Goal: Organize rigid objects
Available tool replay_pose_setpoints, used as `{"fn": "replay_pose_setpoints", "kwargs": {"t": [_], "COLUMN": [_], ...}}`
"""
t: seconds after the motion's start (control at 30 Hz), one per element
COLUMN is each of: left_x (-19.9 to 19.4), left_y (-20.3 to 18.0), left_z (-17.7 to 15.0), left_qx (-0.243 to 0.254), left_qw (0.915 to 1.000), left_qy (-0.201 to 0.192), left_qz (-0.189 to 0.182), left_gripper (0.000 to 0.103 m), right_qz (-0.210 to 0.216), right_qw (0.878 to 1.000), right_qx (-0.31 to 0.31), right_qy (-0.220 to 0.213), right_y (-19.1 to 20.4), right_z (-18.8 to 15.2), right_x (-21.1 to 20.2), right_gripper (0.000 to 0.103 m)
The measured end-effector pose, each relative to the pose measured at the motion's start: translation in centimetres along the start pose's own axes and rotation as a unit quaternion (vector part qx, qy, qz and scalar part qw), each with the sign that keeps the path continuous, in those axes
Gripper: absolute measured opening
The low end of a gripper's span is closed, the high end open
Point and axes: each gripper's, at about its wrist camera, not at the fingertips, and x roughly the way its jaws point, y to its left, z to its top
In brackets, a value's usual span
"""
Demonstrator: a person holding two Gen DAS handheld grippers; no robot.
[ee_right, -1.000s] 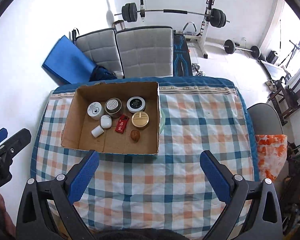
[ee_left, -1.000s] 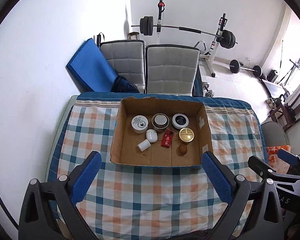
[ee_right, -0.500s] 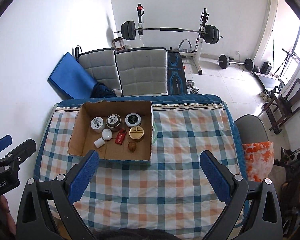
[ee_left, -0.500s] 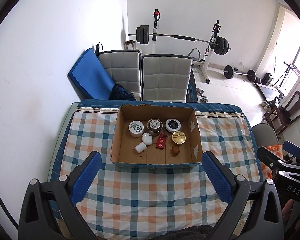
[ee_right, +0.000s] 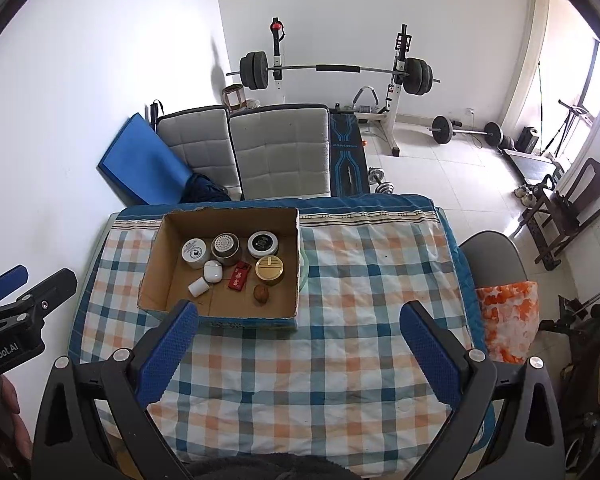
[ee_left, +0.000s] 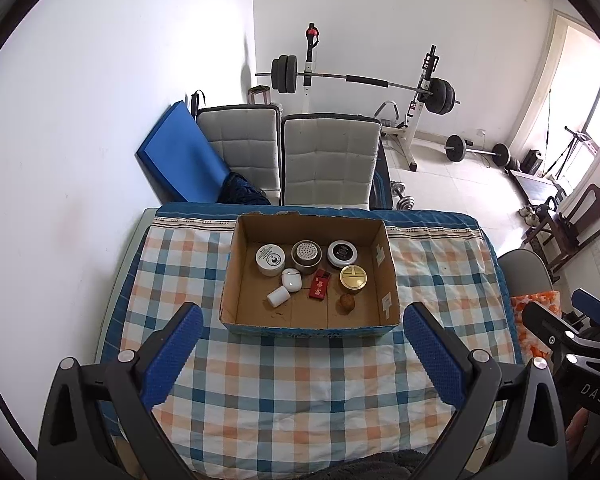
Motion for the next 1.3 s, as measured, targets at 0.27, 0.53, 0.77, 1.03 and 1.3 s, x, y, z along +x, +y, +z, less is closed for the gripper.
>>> {"fn": "replay_pose_setpoints", "kwargs": {"t": [0.27,0.53,0.77,1.03,1.3], "left_x": [-0.2,-0.4,-0.4,-0.4,-0.4], "left_y": [-0.1,-0.2,-0.3,-0.5,-0.3], "left_z": [0.0,0.0,0.2,0.6,0.7], "left_qx": [0.0,0.008,0.013,0.016,0.018], "left_qw": [1.0,1.0,0.9999,0.9998,0.9998], "left_qy": [-0.003,-0.003,-0.004,-0.007,-0.006], "left_qz": [0.001,-0.004,-0.004,-0.007,-0.009], "left_gripper": [0.103,0.103,0.103,0.103,0.103], "right_qz": [-0.004,-0.012,-0.017,-0.02,-0.024], "right_qw": [1.0,1.0,1.0,0.999,0.999], "right_qx": [0.005,0.011,0.012,0.025,0.029], "right_qy": [-0.006,-0.015,-0.017,-0.015,-0.015], "right_y": [-0.4,-0.5,-0.4,-0.4,-0.5], "right_z": [-0.3,-0.2,-0.2,-0.2,0.1], "right_x": [-0.4,-0.9,-1.0,-1.0,-0.9], "right_gripper": [0.103,0.103,0.103,0.103,0.103]}}
